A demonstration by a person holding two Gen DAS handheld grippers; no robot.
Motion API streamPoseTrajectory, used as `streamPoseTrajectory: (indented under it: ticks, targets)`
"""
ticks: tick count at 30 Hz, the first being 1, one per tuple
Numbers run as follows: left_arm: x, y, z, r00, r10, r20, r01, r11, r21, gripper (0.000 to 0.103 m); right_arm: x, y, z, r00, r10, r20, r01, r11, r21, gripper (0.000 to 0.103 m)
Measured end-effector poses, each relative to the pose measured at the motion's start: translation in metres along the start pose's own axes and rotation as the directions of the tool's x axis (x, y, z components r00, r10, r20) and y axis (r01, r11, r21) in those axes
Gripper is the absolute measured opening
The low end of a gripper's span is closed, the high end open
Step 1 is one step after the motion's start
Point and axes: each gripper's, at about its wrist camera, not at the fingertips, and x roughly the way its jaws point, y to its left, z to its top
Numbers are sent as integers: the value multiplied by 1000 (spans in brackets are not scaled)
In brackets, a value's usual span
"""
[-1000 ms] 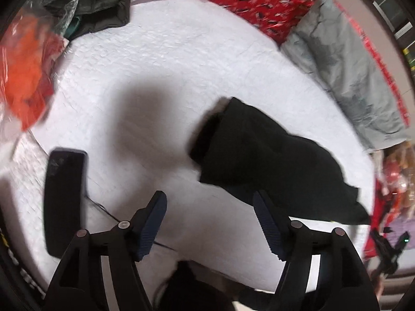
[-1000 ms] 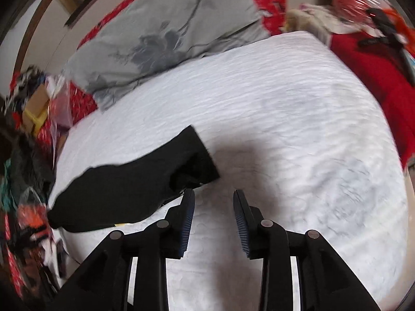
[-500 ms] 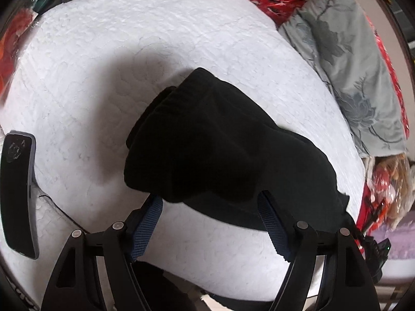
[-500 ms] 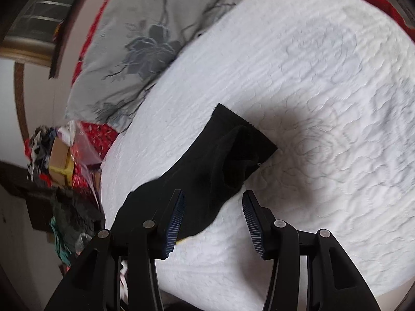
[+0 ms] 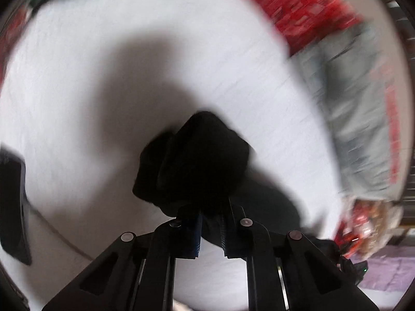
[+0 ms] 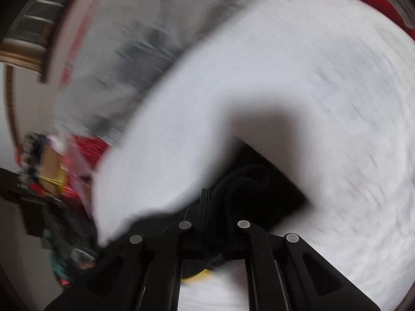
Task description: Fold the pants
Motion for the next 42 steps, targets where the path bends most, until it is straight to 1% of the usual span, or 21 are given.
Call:
streamPoseTrajectory:
  ticks: [2,3,5,7,9,12,15,18,19,21,22,23,24,25,27,30,34,36,37,39,42]
  targets:
    - [-27,-16,2,995,-32,92,26,997,71,11,-19,28,15,993,93,69,-90,995,-51,5]
    - [-38,-23,-4,989,-20,147,1,992,129,11,-29,41,21,987,121,103,-112,989,-93,5]
    - [-36,-20,-15,985,19,170,-51,980,190,11,-29,41,22,990,114,84,-104,988,-116,5]
    - [-12,-2,-26,990,67,121,-91,975,204,11,-16,24,12,997,71,41,-67,992,-110,5]
    - [11,17,-31,989,126,75,-137,975,175,11,0,0,-1,999,46,-7,-47,996,-77,5]
    - [29,34,-29,988,149,40,-154,978,142,11,21,-21,-20,997,31,-77,-34,999,-39,5]
    - [34,34,-29,987,157,45,-163,973,165,13,23,-31,-33,996,33,-84,-37,998,-50,5]
    - [41,38,-29,984,177,20,-178,968,178,15,27,-53,-45,994,-9,-112,8,1000,-15,6]
    - [38,42,-32,986,166,9,-165,971,171,16,27,-60,-46,993,-24,-119,23,1000,-5,10]
    - [30,46,-35,992,122,13,-122,979,162,21,23,-64,-51,992,-10,-127,11,1000,11,12]
    - [23,51,-34,994,109,21,-111,980,165,29,19,-63,-52,992,-7,-124,9,1000,12,20]
    - [16,54,-37,994,102,38,-107,980,169,35,14,-59,-52,993,-2,-120,3,1000,7,33]
    - [8,55,-41,994,91,67,-102,978,180,48,5,-58,-53,994,10,-113,-11,1000,-3,39]
    - [2,57,-43,993,82,86,-97,977,187,59,-5,-56,-55,995,26,-96,-27,1000,-10,49]
    - [-5,60,-48,991,73,110,-93,977,191,66,-21,-58,-60,997,56,-60,-55,998,9,59]
    - [-1,64,-48,994,63,94,-78,983,167,67,-24,-67,-67,995,83,-61,-78,993,85,61]
    - [11,72,-50,996,79,51,-85,987,133,67,-4,-76,-80,993,60,-104,-42,985,169,61]
    - [17,78,-47,994,98,48,-103,988,112,67,0,-77,-83,996,33,-81,-18,983,182,61]
    - [20,77,-44,994,103,46,-107,989,101,67,1,-78,-83,998,24,-50,-14,982,188,61]
    - [29,83,-34,992,119,37,-122,991,61,67,4,-78,-78,1000,31,-2,-30,978,207,61]
    - [42,87,-22,994,101,28,-101,995,-1,67,11,-75,-71,998,37,50,-46,977,209,61]
